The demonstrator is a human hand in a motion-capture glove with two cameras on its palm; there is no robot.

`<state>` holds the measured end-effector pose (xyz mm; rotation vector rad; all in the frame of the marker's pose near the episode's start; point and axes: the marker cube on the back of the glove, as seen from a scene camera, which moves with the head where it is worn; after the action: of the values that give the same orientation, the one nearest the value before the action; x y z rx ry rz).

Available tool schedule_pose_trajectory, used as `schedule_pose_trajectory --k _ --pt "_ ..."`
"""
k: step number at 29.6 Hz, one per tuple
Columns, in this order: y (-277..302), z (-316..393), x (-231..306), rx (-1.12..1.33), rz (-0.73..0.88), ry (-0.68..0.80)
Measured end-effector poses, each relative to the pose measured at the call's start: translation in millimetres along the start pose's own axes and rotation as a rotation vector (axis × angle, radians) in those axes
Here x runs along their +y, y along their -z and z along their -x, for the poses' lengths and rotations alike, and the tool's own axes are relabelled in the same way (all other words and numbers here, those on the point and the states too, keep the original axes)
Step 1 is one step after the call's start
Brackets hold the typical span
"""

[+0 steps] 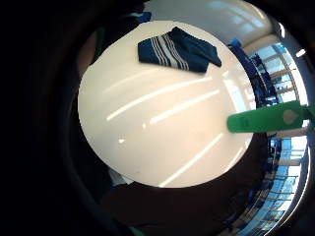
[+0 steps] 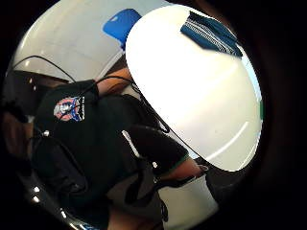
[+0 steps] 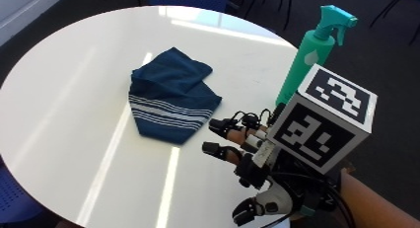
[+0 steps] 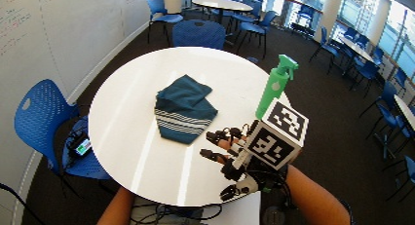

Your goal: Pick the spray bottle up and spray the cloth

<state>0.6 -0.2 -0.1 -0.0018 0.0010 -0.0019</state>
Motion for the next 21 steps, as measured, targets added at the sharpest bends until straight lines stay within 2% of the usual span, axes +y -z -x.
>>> schedule_pose_trajectory --k 21 --pt "-0.2 2.1 -11.0 -0.005 0.003 0.012"
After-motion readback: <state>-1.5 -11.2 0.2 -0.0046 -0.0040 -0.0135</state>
